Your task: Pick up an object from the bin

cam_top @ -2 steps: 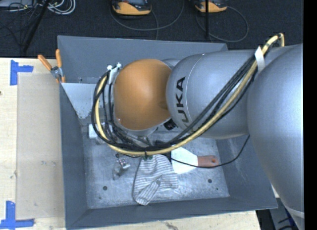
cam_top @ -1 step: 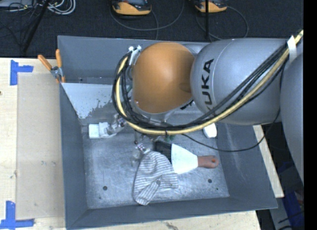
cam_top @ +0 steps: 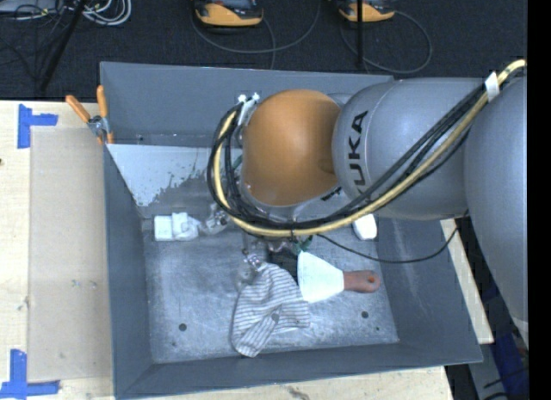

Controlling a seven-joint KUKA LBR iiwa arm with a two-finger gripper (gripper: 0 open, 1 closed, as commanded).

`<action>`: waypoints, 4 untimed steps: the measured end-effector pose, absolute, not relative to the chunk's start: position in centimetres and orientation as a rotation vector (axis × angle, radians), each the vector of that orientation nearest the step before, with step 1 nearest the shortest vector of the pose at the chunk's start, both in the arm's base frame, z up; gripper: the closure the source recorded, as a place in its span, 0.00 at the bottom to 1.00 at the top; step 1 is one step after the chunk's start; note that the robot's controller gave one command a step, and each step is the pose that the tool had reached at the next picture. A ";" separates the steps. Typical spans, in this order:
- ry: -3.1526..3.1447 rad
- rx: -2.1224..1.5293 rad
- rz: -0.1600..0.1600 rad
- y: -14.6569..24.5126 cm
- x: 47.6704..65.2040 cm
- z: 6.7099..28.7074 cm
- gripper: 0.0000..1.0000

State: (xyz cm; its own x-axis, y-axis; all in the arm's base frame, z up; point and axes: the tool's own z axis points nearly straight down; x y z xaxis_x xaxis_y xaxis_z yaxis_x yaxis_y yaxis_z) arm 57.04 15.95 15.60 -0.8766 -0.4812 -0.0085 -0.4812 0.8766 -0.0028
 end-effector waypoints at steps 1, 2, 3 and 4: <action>3.039 -0.827 0.001 14.6 55.7 12.4 0.00; 2.994 -0.969 0.001 12.6 53.1 8.1 1.00; 2.994 -0.968 0.001 12.5 53.1 8.1 1.00; 2.994 -0.967 0.001 12.5 53.1 8.1 1.00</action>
Offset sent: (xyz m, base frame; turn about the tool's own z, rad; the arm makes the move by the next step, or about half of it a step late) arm -0.0395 -0.0338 -0.0751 -0.1275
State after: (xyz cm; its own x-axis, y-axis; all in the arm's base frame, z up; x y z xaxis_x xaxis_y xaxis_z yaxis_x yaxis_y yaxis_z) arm 53.07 12.54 8.13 -0.8111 -0.5849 0.0047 -0.5849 0.8111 0.0023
